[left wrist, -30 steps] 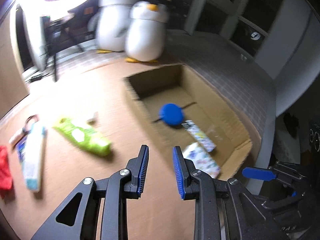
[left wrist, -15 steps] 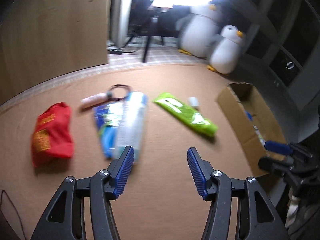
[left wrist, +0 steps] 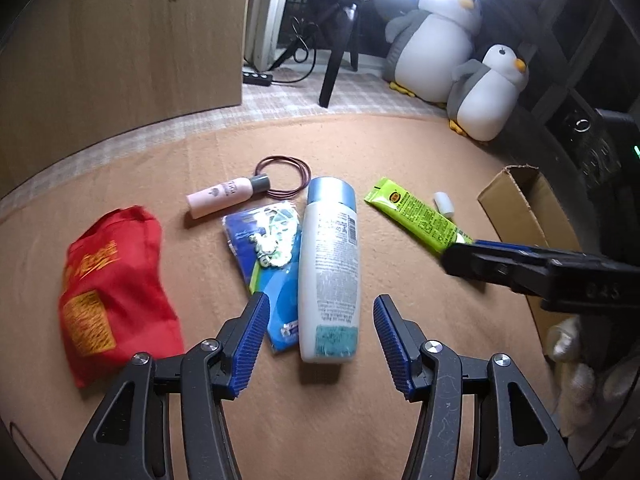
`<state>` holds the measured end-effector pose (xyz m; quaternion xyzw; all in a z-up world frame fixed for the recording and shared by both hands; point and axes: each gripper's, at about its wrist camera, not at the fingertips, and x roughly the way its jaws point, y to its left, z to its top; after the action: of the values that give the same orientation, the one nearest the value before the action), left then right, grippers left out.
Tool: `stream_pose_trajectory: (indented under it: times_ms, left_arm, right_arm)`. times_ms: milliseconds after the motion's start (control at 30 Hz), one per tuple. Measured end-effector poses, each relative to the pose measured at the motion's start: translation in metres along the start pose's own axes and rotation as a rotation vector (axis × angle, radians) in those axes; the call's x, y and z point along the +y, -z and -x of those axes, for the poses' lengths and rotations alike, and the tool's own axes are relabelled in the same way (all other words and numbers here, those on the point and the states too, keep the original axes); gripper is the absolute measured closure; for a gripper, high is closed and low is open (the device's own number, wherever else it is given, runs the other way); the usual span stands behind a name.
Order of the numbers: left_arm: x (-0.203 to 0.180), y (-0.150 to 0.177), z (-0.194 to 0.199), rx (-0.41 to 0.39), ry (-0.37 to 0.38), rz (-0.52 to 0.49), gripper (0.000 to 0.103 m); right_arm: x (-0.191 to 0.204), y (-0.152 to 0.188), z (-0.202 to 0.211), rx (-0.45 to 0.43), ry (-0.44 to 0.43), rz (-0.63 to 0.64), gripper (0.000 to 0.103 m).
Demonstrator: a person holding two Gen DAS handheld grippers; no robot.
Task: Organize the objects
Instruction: 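Move both tools to the white sunscreen bottle and close the right tool on it, then grasp the white bottle with the left tool while the right tool holds it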
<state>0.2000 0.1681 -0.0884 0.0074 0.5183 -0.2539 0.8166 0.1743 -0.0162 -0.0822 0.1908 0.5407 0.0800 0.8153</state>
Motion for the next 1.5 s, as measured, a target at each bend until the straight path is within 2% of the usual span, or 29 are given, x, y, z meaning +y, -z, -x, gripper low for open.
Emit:
stream_pose_trajectory:
  times_ms: [233,400,567,833,1000,1233,1500]
  left_arm:
    - [-0.003,-0.007,-0.023,0.031,0.046,-0.009,0.055]
    - [0.002,-0.009,-0.034,0.043,0.066,0.020,0.062]
    - [0.008,-0.008,-0.038,0.051,0.086,0.051,0.064]
    - [0.004,-0.005,-0.037,0.042,0.094,0.074,0.069]
    - [-0.005,0.005,-0.037,0.039,0.105,0.093,0.069]
    - [-0.021,0.023,-0.030,0.043,0.108,0.099,0.069]
    - [-0.062,0.072,-0.010,0.054,0.117,0.080,0.069]
  right_arm:
    - [0.002,-0.023,-0.035,0.042,-0.041,-0.062,0.032]
    - [-0.002,-0.026,-0.053,0.076,-0.076,-0.096,0.032]
    - [0.003,-0.025,-0.061,0.100,-0.123,-0.094,0.033]
    - [0.014,-0.022,-0.067,0.135,-0.140,-0.055,0.056]
    - [0.016,-0.012,-0.065,0.155,-0.157,-0.033,0.064]
    - [0.010,0.006,-0.052,0.163,-0.147,-0.017,0.064]
    - [-0.006,0.054,-0.024,0.182,-0.145,0.008,0.064]
